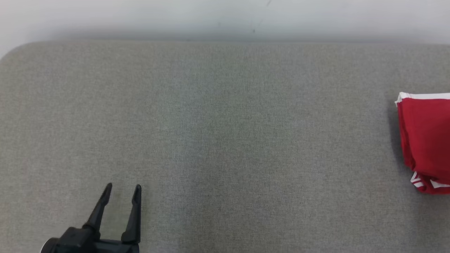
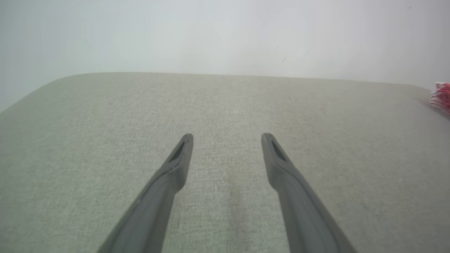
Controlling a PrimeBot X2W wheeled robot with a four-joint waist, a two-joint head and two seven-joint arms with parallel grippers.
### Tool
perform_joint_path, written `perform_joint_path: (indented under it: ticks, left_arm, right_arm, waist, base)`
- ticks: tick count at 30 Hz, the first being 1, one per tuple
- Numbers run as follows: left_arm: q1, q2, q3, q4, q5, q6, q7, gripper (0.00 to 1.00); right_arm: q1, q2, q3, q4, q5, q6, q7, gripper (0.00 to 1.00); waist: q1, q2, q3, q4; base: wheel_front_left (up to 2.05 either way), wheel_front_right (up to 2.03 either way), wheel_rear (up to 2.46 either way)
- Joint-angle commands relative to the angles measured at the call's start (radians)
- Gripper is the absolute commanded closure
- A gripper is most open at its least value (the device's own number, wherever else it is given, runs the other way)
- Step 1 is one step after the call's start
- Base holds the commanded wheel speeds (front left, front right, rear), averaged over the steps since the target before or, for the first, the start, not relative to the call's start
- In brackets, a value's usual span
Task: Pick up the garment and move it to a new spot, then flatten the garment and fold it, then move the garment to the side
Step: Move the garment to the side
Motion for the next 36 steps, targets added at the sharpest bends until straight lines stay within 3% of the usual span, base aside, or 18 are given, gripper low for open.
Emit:
perform_joint_path:
  ticks: [1,6,7,9,16,22,29,36]
  left_arm:
    - [0.013,-0.023,0.027,-0.027,-0.014,0.001,-0.004,0.0]
    - [0.062,-0.051,0.072,-0.061,-0.02,0.0,-0.004,0.0]
    - [0.084,-0.066,0.092,-0.076,-0.013,0.001,-0.004,0.0]
    - [0.111,-0.079,0.106,-0.086,-0.013,-0.002,-0.004,0.0]
    - [0.163,-0.111,0.16,-0.054,0.001,0.013,-0.004,0.0]
    - [0.18,-0.122,0.175,0.004,0.011,0.004,-0.004,0.0]
    - [0.208,-0.119,0.156,0.054,0.027,-0.009,-0.004,0.0]
    - [0.241,-0.118,0.18,0.08,0.025,-0.016,-0.004,0.0]
  right_arm:
    - [0.0,0.029,0.016,-0.006,0.028,0.0,-0.06,0.0]
    - [0.056,0.109,0.031,-0.053,0.106,0.0,-0.176,0.0]
    - [0.1,0.172,0.048,-0.099,0.167,0.0,-0.21,0.0]
    - [0.164,0.224,0.083,-0.154,0.213,0.0,-0.231,0.0]
    - [0.395,0.357,0.108,-0.383,0.376,0.0,-0.248,0.0]
    - [0.55,0.468,0.074,-0.484,0.425,0.0,-0.255,0.0]
    - [0.645,0.517,0.071,-0.485,0.429,0.0,-0.266,0.0]
    - [0.666,0.525,0.067,-0.472,0.399,0.0,-0.259,0.0]
  waist:
    - [0.0,-0.0001,-0.059,0.005]
    - [0.0,-0.0001,-0.145,0.011]
    - [0.0,-0.0001,-0.185,0.009]
    - [0.0,-0.0001,-0.228,0.009]
    - [0.0,-0.0001,-0.306,0.002]
    - [0.0,-0.0001,-0.341,-0.014]
    - [0.0,-0.0001,-0.367,-0.049]
    - [0.0,-0.0001,-0.375,-0.069]
  base:
    - [0.0,0.0,0.0]
    - [0.0,0.0,0.0]
    - [0.0,0.0,0.0]
    - [0.0,0.0,0.0]
    - [0.0,0.0,0.0]
    - [0.0,0.0,0.0]
    - [0.0,0.0,0.0]
    - [0.0,0.0,0.0]
